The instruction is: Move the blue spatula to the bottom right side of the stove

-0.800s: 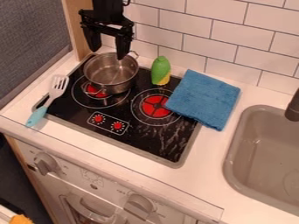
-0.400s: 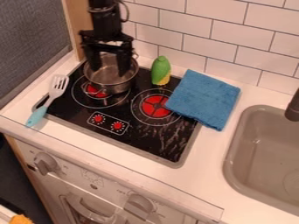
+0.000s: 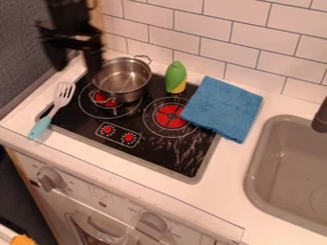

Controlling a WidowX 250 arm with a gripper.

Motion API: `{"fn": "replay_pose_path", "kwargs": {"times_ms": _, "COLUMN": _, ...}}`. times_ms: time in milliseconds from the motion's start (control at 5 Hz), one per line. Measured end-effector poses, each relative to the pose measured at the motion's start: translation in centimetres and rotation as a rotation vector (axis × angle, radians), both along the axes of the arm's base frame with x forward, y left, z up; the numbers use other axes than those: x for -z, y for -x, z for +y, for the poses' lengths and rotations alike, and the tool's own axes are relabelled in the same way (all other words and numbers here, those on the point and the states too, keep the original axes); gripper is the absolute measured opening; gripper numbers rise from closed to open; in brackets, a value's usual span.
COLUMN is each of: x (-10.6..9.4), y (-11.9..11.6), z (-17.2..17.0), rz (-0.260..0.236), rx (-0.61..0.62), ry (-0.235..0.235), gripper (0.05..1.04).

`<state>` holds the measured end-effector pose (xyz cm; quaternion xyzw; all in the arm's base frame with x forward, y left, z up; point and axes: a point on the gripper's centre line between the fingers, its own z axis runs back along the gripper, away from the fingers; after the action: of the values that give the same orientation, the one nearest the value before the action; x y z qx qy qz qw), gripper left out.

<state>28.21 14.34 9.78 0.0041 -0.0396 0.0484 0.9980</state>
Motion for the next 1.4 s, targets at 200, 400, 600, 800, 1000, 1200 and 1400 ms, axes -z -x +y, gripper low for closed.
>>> {"fn": "replay_pose_path", "kwargs": {"times_ms": 200, "x": 1.3, "y": 2.3, "z": 1.5, "rz": 0.013, "rx": -0.009, "ry": -0.015, "gripper": 1.001}}
{"fn": "replay_pose_path", "kwargs": {"times_ms": 400, "x": 3.5, "y": 3.4, "z": 3.0, "rz": 0.034, "rx": -0.033, "ry": -0.039, "gripper": 1.001}}
{"fn": "replay_pose_path", "kwargs": {"times_ms": 600, "x": 5.7, "y": 4.3, "z": 4.8, "rz": 0.051, "rx": -0.061, "ry": -0.060, "gripper": 1.001}}
{"fn": "replay_pose_path", "kwargs": {"times_ms": 800, "x": 7.3, "y": 5.1, "z": 5.9, "rz": 0.061, "rx": -0.048, "ry": -0.096, "gripper": 1.001}}
{"fn": "replay_pose_path", "kwargs": {"times_ms": 1000, "x": 8.8, "y": 6.0, "z": 6.1, "rz": 0.085, "rx": -0.060, "ry": -0.089, "gripper": 1.001}}
{"fn": "replay_pose_path", "kwargs": {"times_ms": 1200, "x": 9.5, "y": 6.8, "z": 5.9, "rz": 0.086, "rx": -0.098, "ry": -0.065, "gripper": 0.918}}
{"fn": "replay_pose_path", "kwargs": {"times_ms": 1400, "x": 9.8, "y": 6.9, "z": 5.6, "rz": 0.076, "rx": -0.079, "ry": -0.060, "gripper": 0.663}}
